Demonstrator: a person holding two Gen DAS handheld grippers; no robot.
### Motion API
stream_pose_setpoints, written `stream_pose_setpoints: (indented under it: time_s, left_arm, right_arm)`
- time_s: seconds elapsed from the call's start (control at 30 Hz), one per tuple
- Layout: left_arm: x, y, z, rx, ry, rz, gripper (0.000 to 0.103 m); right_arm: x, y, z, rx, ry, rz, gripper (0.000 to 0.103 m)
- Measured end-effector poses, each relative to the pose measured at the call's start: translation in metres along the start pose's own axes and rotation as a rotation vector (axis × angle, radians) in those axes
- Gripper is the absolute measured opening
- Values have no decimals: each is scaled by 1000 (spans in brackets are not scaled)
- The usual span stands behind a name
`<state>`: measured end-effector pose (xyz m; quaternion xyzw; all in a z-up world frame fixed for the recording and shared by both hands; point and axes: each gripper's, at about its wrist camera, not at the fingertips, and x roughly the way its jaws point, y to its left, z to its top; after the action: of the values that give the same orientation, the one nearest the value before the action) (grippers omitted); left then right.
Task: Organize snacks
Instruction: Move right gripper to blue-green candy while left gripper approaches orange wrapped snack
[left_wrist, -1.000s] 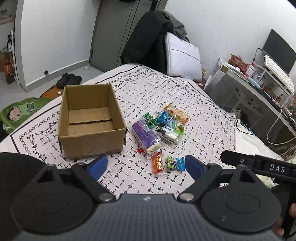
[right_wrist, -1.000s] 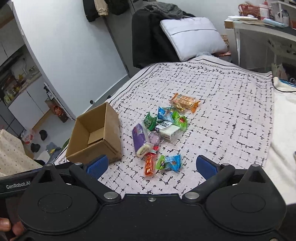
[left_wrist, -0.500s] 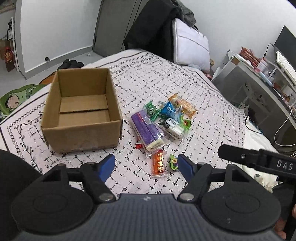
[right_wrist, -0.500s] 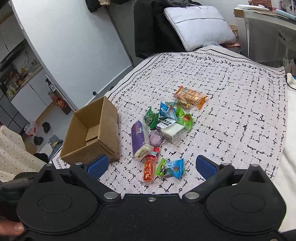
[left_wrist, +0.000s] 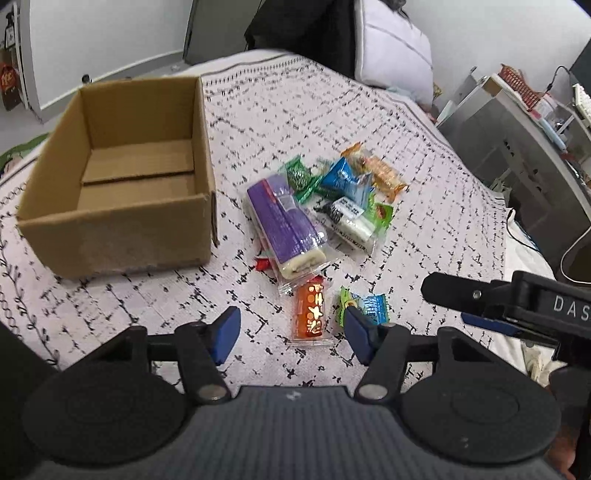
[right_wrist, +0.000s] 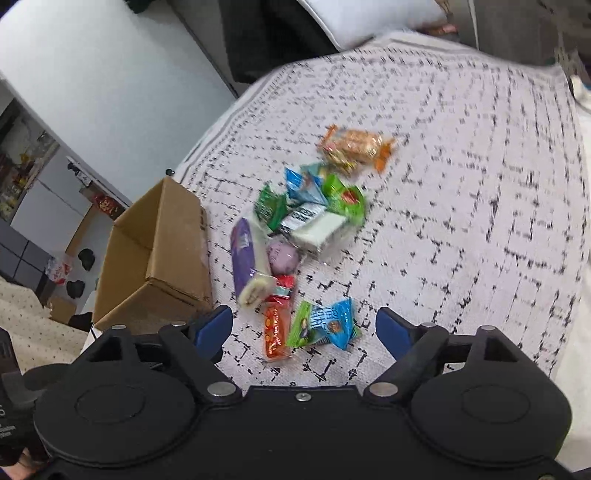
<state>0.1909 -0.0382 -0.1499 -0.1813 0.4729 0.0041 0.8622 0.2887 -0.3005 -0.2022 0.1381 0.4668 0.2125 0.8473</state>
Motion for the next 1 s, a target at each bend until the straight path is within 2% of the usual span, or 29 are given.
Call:
stream_pose_setpoints:
  time_s: [0.27,0.47,0.63,0.7,0.77,0.9,1.0]
  left_arm:
    - [37,-13,1,11,56,-12,59]
    - [63,-18,2,2,97,-16,56]
    - [80,-15,1,-23,129,7,43]
    - [84,-12,0,-36,143,6,33]
    - [85,-9,0,-52,144,-4,26]
    - [83,-7,-2,-67,149,-14,25]
    - [81,-4,-5,-80,146,-19,24]
  right_arm:
    - [20,-9,4,55,55,23,82]
    - [36,-19,7,102,96,25,74]
    - [54,-22,7,107,147,18,71]
    - [62,-22,7,107,175,7,68]
    - [68,-20,7,105,195,-2,67]
    - [76,-13,6,76,213,-11,65]
    - [82,-12,4,75,235,-20,56]
